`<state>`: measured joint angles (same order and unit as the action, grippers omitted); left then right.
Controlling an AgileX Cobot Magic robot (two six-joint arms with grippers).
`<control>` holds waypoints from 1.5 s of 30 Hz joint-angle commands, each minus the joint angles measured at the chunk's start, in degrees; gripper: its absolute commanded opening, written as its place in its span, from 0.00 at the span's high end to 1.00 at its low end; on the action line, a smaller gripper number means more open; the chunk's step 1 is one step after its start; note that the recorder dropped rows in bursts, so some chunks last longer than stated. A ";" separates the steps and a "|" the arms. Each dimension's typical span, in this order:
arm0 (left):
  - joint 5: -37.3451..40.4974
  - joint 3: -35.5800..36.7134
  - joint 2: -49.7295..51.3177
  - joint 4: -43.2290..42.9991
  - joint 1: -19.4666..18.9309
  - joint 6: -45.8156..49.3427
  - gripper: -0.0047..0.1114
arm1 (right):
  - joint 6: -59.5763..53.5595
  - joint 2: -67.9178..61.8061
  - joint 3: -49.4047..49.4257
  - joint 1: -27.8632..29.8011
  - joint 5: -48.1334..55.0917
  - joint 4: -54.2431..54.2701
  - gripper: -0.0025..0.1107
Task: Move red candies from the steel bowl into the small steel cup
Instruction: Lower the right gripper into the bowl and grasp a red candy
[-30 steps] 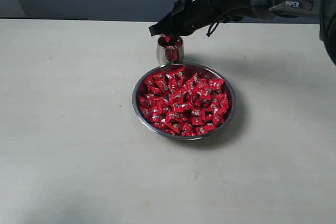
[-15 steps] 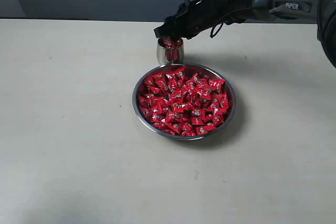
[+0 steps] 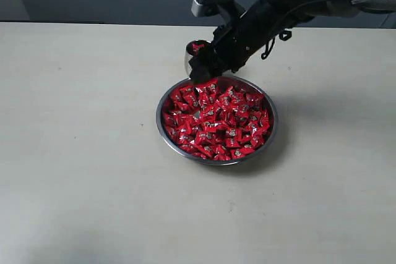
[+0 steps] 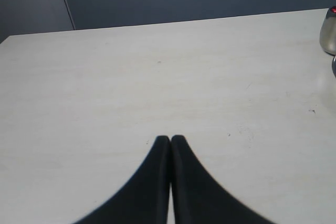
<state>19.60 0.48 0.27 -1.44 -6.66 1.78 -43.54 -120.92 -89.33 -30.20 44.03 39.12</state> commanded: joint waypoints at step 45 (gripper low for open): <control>-0.31 -0.48 -0.27 -0.11 0.46 -0.09 0.96 | 6.25 -1.72 4.67 -4.23 -9.99 -6.73 0.95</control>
<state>19.60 0.48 0.27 -1.44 -6.66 1.78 -37.45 -125.07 -84.76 -34.54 32.52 32.62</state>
